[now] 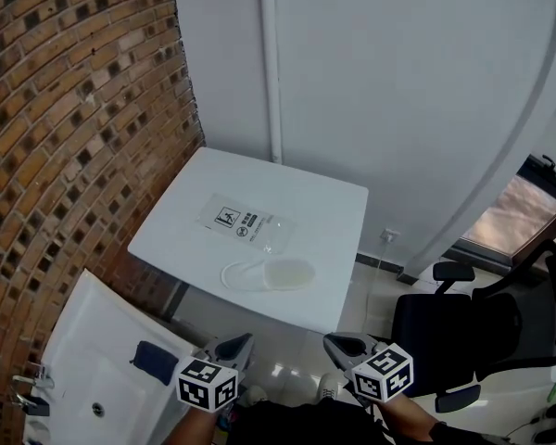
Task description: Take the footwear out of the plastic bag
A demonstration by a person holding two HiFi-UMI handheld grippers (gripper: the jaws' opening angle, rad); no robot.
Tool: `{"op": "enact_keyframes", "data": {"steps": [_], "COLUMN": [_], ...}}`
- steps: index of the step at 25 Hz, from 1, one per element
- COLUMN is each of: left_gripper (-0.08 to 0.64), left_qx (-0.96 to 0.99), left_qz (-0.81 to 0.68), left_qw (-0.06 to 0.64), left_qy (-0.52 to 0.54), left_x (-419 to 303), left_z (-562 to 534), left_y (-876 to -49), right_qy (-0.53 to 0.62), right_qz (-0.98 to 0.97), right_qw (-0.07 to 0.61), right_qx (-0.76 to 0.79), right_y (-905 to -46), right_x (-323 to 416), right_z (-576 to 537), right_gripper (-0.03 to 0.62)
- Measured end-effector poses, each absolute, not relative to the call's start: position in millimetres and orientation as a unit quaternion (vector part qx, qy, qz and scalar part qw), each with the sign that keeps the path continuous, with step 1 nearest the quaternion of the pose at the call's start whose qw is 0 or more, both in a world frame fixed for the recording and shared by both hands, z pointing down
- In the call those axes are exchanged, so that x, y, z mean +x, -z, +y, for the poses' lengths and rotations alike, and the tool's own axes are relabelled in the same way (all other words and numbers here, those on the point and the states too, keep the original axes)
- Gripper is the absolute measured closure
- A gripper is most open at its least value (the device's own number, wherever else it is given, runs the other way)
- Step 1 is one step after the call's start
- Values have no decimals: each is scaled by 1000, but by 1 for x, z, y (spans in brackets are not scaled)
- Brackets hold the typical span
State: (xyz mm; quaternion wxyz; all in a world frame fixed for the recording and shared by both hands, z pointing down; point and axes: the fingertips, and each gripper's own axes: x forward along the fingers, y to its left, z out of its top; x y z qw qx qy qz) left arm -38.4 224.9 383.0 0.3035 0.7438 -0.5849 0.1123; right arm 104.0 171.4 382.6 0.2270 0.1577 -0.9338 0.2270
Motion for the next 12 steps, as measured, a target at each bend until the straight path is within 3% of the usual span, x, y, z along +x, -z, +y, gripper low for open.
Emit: {"op": "enact_keyframes", "data": {"steps": [12], "left_gripper": [554], "left_qx": [752], "left_qz": [-575], "left_qw": [297], "left_qy": [-125], "left_x": [-31], "left_z": [231], "left_y": [-384], "right_qy": [-230], "right_qz": [-932], "right_qw": [225], "right_qx": [164], "right_y": [-386], "right_x": [109], "right_z": [177], "right_gripper": [592]}}
